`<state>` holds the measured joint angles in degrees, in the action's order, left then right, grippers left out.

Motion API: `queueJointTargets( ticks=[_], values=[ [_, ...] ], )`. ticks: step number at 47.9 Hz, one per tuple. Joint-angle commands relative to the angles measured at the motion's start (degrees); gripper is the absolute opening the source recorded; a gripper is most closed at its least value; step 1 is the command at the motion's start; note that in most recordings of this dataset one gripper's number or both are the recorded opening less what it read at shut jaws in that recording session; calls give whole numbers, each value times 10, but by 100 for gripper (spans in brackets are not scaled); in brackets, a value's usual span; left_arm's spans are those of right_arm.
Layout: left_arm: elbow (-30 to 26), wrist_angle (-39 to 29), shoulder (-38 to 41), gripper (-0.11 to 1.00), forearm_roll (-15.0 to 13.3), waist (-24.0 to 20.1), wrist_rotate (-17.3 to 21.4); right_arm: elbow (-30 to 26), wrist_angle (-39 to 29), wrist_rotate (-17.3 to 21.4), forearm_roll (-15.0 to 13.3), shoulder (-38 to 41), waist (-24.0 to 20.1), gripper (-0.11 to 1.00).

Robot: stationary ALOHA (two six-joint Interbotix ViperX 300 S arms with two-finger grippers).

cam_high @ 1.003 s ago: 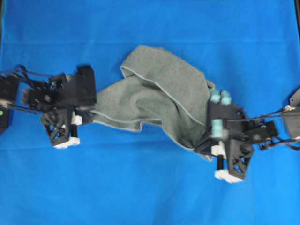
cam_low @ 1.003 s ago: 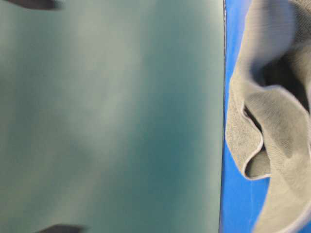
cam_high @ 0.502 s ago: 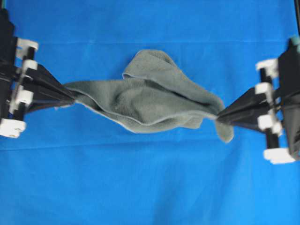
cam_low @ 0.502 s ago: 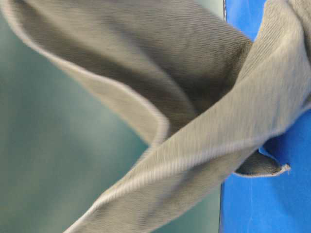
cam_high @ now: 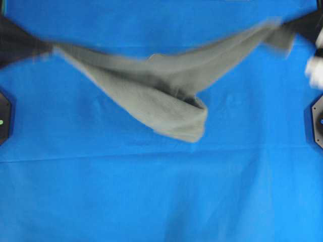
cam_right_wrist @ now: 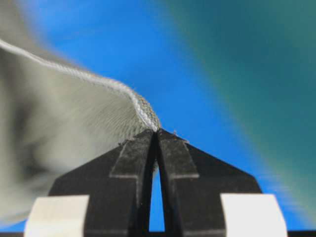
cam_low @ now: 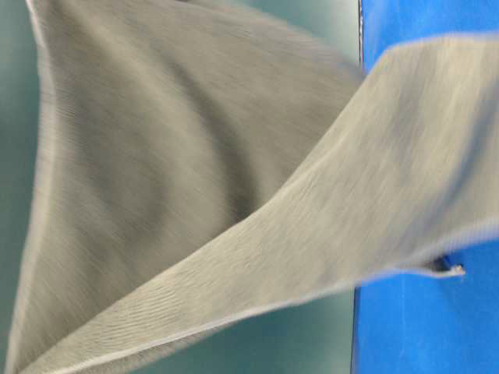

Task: Fold a large towel.
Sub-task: 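Lift the towel with both grippers and stretch it apart to unfold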

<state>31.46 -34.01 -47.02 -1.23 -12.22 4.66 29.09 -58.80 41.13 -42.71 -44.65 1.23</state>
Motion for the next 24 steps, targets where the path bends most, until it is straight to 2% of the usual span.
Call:
queueJointTargets(
  ticks=[1,3,7,12,14,18,24],
  values=[
    [-30,19,14,3,0,-55,53,-21,-4,2,-55,-7,44,3],
    [-35,31,20,3,-1,-76,81,-25,-4,2,-73,-10,63,3],
    [-49,55,31,3,0,-108,94,-38,-4,1,-99,-13,96,3],
    [-72,53,38,3,-7,-117,98,-56,-4,1,-96,-17,102,3],
    [-82,41,38,3,-11,-110,94,-62,-4,1,-83,-17,97,3],
    [-98,9,35,3,-14,-81,79,-75,-4,1,-26,-18,73,3],
    [-119,-33,22,3,-15,-7,21,-83,-6,2,61,-22,24,3]
  ],
)
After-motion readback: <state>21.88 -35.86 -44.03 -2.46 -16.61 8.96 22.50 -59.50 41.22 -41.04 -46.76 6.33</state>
